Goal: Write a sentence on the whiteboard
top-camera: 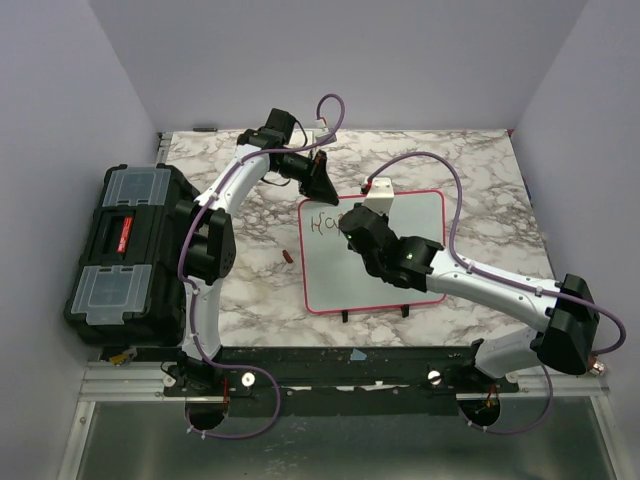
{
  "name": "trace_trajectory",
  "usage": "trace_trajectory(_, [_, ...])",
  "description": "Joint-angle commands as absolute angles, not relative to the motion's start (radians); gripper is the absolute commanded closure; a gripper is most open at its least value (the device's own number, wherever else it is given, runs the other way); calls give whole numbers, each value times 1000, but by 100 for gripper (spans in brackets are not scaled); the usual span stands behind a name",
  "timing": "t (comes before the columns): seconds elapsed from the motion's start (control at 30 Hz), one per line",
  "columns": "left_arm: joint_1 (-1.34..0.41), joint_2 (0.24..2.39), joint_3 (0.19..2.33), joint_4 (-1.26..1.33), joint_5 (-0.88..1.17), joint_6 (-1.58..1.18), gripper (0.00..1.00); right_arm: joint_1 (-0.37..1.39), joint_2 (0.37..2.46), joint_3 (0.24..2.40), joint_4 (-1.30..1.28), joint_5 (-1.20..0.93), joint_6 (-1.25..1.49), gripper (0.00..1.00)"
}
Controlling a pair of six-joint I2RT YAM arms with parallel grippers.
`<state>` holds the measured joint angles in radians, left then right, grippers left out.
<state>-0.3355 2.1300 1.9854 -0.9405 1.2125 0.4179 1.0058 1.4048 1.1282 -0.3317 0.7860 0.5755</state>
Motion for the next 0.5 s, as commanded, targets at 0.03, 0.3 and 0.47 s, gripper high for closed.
trace_trajectory(0.03, [-331,2080,1989,-905,1266,449,100,997,1417,1146,-345,816,582,99])
trace_trajectory(0.3, [-330,2082,1991,-905,1265,448,100,996,1405,1128,-394,776,615,99])
trace_trajectory(0.47, [-330,2082,1990,-905,1266,447,100,996,1380,1089,-407,744,645,99])
